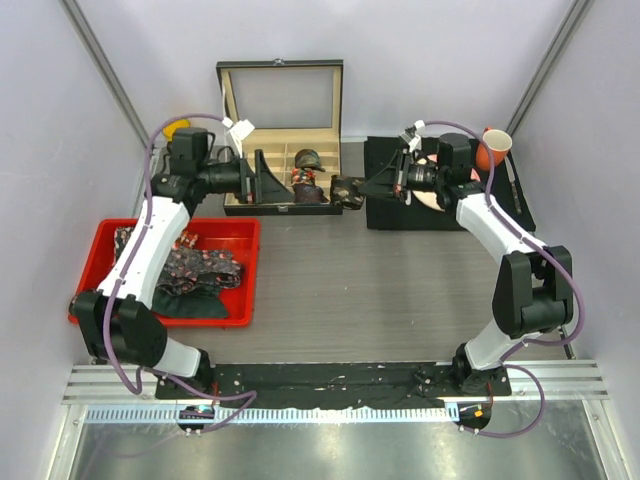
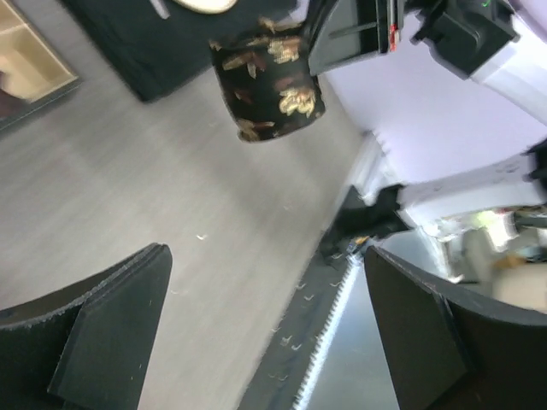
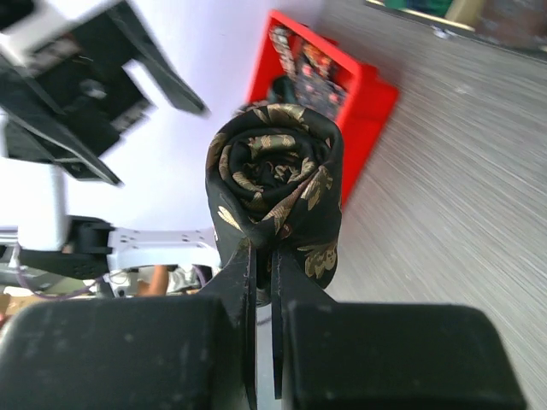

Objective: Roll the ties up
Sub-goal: Pick up the tie at the center of the board, then place the tie in the storage box.

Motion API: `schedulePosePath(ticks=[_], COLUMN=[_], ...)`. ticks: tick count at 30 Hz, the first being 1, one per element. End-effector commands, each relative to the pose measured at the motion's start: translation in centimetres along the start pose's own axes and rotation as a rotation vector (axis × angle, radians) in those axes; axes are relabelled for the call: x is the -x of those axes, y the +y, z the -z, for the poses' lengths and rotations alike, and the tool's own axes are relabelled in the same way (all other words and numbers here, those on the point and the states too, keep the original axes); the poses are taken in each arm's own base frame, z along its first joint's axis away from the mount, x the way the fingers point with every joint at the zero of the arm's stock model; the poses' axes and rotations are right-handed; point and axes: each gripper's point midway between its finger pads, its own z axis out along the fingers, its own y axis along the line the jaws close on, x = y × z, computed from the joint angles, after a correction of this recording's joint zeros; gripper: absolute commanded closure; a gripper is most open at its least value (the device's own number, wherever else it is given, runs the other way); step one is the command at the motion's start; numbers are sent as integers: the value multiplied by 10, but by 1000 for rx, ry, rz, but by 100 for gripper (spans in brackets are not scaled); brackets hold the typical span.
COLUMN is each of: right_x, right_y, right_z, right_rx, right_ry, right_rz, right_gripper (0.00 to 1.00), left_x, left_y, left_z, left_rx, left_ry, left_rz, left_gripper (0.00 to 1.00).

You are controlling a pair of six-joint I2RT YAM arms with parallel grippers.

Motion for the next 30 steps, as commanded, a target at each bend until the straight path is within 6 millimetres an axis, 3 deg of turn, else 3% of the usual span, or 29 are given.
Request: schedulePosePath(ticks=[1,2,7,11,19,30], right_x=[5,1,-11,-20,-32,-37], right_y=[60,66,80,91,95,102], right_z=[-9,-14,-24,-27,-31,-35], right_rx=[166,183,221,258,269,288], right_ry=[-8,1,30,41,58,65], right_rz=[52,66,40,44,23,9], right_gripper=[99,99,99,99,99,99], left_x=[15,6,-6,-14,-8,-9], left_y=[-51,-45,-57,-56,-66,-48], left_z=[-1,-5,-20,-31,-47,-62], left_rx=[-213,-218,-243,-237,-307,-243], left_ry=[-73,-69,-51,-42,-52,-64], left_rz=[155,193,176,196,229,277], left_gripper=[0,0,0,0,0,3])
